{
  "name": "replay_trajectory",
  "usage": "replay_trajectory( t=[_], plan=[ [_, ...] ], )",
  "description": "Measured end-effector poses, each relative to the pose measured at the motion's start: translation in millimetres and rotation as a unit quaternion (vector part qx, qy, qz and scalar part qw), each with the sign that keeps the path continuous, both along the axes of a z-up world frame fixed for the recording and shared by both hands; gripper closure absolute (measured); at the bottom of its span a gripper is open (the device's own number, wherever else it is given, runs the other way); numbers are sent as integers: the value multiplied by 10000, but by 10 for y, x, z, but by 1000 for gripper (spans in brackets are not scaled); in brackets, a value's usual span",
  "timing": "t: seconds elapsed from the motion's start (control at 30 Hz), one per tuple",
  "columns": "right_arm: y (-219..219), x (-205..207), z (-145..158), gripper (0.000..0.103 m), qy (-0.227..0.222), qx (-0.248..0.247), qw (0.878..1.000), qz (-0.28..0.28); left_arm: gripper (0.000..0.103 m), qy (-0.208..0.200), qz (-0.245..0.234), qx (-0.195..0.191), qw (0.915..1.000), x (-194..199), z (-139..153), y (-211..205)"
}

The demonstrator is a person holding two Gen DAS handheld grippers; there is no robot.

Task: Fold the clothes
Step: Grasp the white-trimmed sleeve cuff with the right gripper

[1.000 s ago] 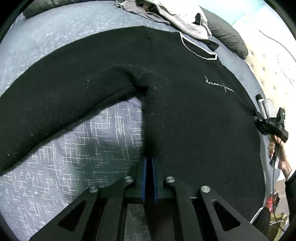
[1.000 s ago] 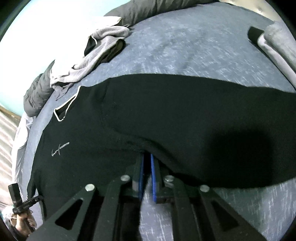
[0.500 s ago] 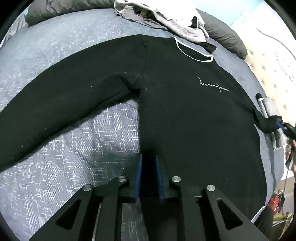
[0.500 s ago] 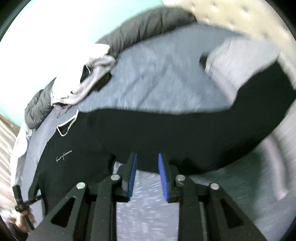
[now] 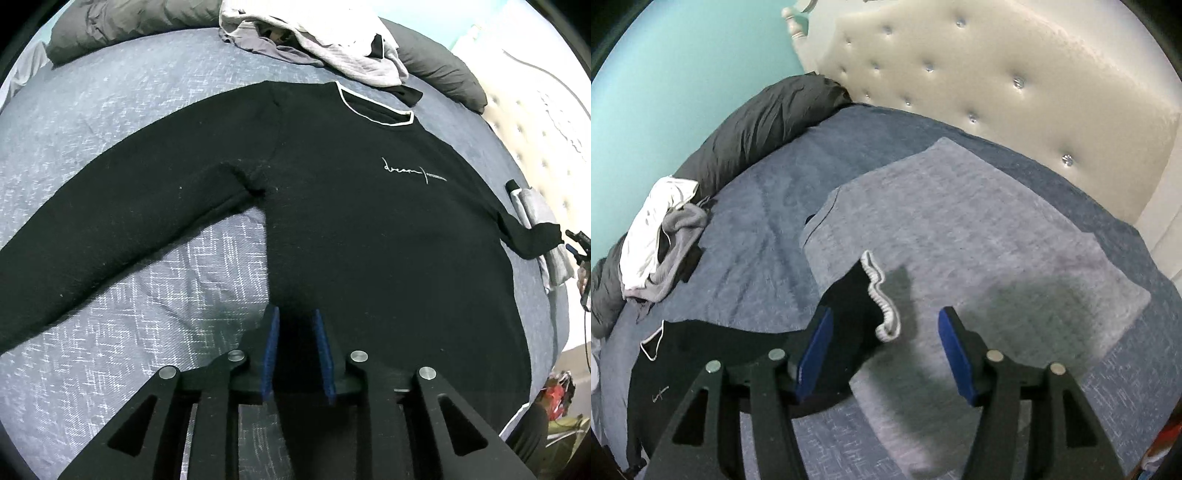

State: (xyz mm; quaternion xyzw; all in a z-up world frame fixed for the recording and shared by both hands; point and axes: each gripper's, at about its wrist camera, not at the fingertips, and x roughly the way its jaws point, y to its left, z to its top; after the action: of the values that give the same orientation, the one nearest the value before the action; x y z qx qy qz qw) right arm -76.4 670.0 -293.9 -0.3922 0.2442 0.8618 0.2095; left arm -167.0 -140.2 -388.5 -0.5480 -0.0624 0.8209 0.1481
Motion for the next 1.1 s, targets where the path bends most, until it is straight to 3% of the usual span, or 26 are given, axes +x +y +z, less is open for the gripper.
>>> replay_trajectory(
  t=[0.17,0.23,0.33,0.77,0.9,1.1],
  plan=[
    [-110,-139,-50,47,50,-120,9985,528,80,-37,32,-13,10000,1,0,-14],
    [-166,-194,-63,72,-30,-102,9977,669,80,-42,31,-10,10000,-6,10,-20],
    [-208,-239,-43,97,-178,42,9968,779,80,-35,52,-2,10000,-14,28,-51],
    [242,-81,846,100,255,861,9951,410,80,-2,10,-63,10000,41,95,-40],
    [245,-131,892,100,204,950,9941,482,80,1,-10,-90,10000,41,117,-34],
    [152,-210,723,100,-6,819,9946,641,80,39,-27,-96,9999,46,193,-38]
  ],
)
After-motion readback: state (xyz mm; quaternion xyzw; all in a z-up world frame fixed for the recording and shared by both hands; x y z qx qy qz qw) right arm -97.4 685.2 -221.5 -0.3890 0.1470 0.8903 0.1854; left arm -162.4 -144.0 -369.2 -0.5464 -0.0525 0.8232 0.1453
